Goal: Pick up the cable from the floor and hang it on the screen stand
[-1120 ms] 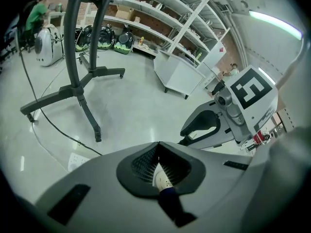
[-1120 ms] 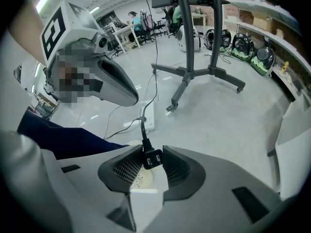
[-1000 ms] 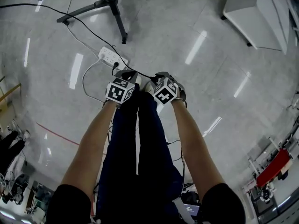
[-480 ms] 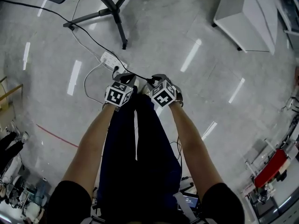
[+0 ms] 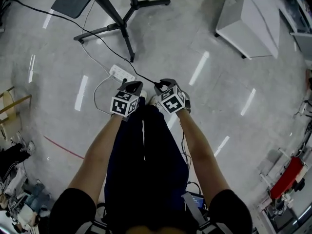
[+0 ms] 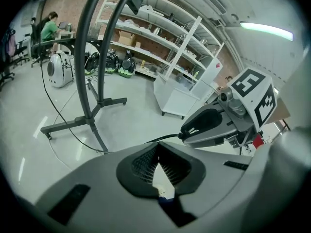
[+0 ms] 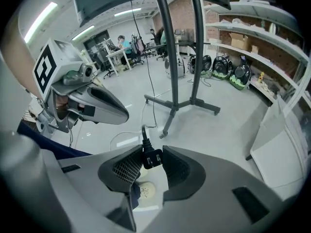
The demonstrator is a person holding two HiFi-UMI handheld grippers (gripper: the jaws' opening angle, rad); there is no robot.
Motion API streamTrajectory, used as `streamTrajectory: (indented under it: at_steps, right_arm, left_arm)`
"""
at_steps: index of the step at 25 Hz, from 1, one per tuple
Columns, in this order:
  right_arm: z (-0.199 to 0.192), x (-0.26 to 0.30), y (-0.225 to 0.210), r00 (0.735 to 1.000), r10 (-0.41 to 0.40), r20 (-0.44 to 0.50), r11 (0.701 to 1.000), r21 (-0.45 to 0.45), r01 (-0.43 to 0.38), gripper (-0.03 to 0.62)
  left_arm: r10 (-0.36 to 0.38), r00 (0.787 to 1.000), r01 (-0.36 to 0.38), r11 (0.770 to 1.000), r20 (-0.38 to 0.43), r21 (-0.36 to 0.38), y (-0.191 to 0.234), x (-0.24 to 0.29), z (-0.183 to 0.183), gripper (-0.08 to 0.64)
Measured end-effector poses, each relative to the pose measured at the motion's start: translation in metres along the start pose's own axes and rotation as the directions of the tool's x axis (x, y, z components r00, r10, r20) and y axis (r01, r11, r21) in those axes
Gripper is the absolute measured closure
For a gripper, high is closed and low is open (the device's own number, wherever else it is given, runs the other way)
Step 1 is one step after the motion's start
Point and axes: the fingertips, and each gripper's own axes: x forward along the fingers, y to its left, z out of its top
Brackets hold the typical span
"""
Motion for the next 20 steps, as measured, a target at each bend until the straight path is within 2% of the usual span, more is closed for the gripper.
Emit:
streamTrajectory:
  at_steps: [10, 15, 17, 20]
  right_arm:
    - [0.041, -0.063, -0.001, 0.998, -0.040, 0.052, 0.999, 0.006, 0.039, 0.449]
    - [0.071, -0.107, -0.005, 0.987, -0.125, 0.097, 0.985, -0.105, 0.135, 0.449]
    - [0.085, -0.124, -0.006, 0.980, -0.162, 0.117, 0.968, -0.176, 0.181, 0.449]
    - [0.108, -0.150, -0.006, 0.963, -0.217, 0.158, 0.925, -0.281, 0.255, 0.449]
  left_arm:
    - [-0.009, 0.998, 0.009, 1.000, 0.055, 0.006, -0.025, -0.033, 0.050, 0.552]
    - [-0.028, 0.994, 0.027, 1.000, 0.107, 0.012, -0.048, -0.059, 0.077, 0.552]
    - [-0.036, 0.992, 0.035, 0.999, 0.122, 0.011, -0.057, -0.070, 0.087, 0.552]
    - [-0.055, 0.988, 0.058, 0.998, 0.143, -0.017, -0.071, -0.087, 0.107, 0.552]
